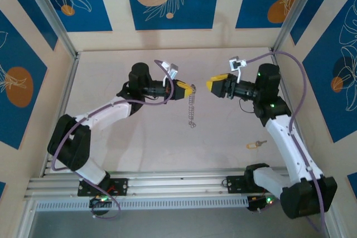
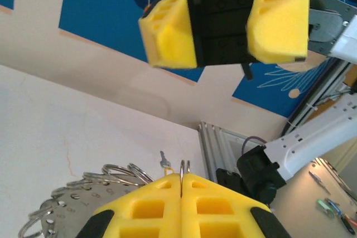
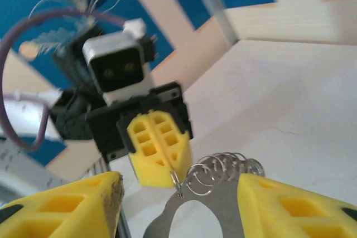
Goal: Put the keys on the keyring
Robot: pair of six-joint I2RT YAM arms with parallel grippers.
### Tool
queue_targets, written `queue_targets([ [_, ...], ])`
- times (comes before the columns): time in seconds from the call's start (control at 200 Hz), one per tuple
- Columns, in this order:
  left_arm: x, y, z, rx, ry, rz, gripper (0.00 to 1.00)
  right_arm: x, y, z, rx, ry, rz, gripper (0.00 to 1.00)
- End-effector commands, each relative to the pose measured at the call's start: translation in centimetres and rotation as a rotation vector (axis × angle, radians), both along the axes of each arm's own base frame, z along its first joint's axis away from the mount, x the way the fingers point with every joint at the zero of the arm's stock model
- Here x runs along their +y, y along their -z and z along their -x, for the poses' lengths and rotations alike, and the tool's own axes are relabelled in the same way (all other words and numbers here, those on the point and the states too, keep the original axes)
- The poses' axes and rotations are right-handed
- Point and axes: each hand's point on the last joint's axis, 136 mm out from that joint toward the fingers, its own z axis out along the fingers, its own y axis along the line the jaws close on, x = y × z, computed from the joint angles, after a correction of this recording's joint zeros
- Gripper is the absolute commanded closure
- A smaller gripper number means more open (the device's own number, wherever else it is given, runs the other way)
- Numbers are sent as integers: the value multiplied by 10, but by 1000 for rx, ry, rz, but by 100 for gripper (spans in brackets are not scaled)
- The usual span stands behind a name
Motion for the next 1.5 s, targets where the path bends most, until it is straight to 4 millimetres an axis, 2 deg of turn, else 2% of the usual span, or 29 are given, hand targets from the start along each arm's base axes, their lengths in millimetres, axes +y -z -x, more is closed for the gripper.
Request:
queue_targets([
  [0.0, 5, -30, 1, -96, -57, 114, 100, -41, 31, -27, 214, 309, -21, 40],
  [0.13, 11, -22, -2, -107, -123, 123, 100, -87, 89, -39, 481, 589, 11, 40],
  [0.29, 16, -13, -7, -114, -189, 118, 100, -140, 157, -36, 759, 877, 19, 40],
  [0.42, 17, -11, -7, -116, -204, 130, 100, -176, 197, -21, 950, 1067, -21, 41],
  [0.515, 16, -9, -9, -113, -202, 141, 100, -190, 216, -6, 1068, 1169, -47, 40],
  [0.64, 14, -5, -12, -101, -196, 165, 100, -197, 238, 17, 1231, 1280, -27, 39],
  [0.845, 10, 0, -15, -71, -167, 204, 100, -194, 271, 59, 1486, 1418, 25, 36],
  [1.04, 7, 4, -14, -57, -141, 219, 100, -195, 290, 89, 1570, 1572, 49, 35],
  [1.21, 6, 3, -13, -64, -130, 219, 100, -194, 300, 104, 1604, 1664, 71, 34],
  [1.495, 4, -2, -9, -66, -95, 221, 100, -192, 329, 113, 1608, 1787, -16, 34],
])
